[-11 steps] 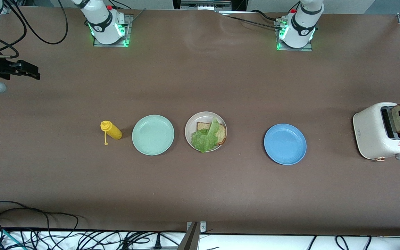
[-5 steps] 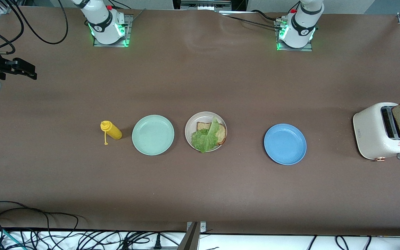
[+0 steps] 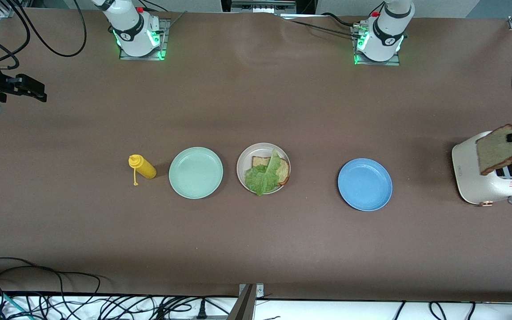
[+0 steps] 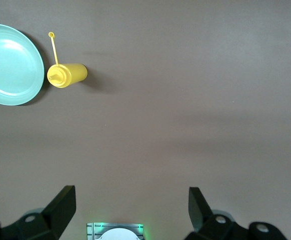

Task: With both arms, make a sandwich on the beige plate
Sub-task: 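Grasp the toasted bread slice in the toaster with the left gripper, then carry the bread slice over the beige plate with the left gripper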

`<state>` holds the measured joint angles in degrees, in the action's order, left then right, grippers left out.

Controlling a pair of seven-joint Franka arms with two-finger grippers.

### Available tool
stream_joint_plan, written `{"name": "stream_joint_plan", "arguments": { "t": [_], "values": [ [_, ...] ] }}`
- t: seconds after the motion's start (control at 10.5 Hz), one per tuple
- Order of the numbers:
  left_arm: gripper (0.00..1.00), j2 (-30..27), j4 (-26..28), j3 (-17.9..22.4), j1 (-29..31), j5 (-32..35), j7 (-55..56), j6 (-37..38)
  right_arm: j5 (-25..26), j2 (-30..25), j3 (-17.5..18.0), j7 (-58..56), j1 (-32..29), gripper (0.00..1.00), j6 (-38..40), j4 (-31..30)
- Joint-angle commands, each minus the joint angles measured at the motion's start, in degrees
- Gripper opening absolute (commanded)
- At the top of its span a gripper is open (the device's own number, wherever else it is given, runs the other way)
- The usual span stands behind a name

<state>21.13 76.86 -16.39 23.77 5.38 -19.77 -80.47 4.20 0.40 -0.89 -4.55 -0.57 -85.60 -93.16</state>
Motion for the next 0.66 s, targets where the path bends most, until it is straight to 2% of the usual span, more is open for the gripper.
{"name": "stream_joint_plan", "arguments": {
  "t": [0.0, 0.28, 0.38, 0.57],
  "values": [
    [0.0, 0.75, -0.23, -5.91, -1.26, -2.99, 0.87, 4.25, 0.37, 0.74, 0.36, 0.07, -0.74, 1.0, -0.44, 0.53],
    [0.0, 6.26, 0.13, -6.2, -8.27, -16.93, 2.45, 4.62, 0.28, 1.62, 0.45, 0.15, -0.4, 1.0, -1.41, 0.53],
    [0.0, 9.33, -0.22, -6.11, -10.91, -21.6, 6.55, 4.44, 0.11, 1.88, 0.36, 0.15, -0.57, 1.0, -1.33, 0.53],
    [0.0, 14.53, -0.75, -6.11, -15.66, -31.97, 10.27, 1.13, 0.1, 1.97, 0.27, 0.15, -0.75, 1.0, -1.06, 0.44]
  ]
}}
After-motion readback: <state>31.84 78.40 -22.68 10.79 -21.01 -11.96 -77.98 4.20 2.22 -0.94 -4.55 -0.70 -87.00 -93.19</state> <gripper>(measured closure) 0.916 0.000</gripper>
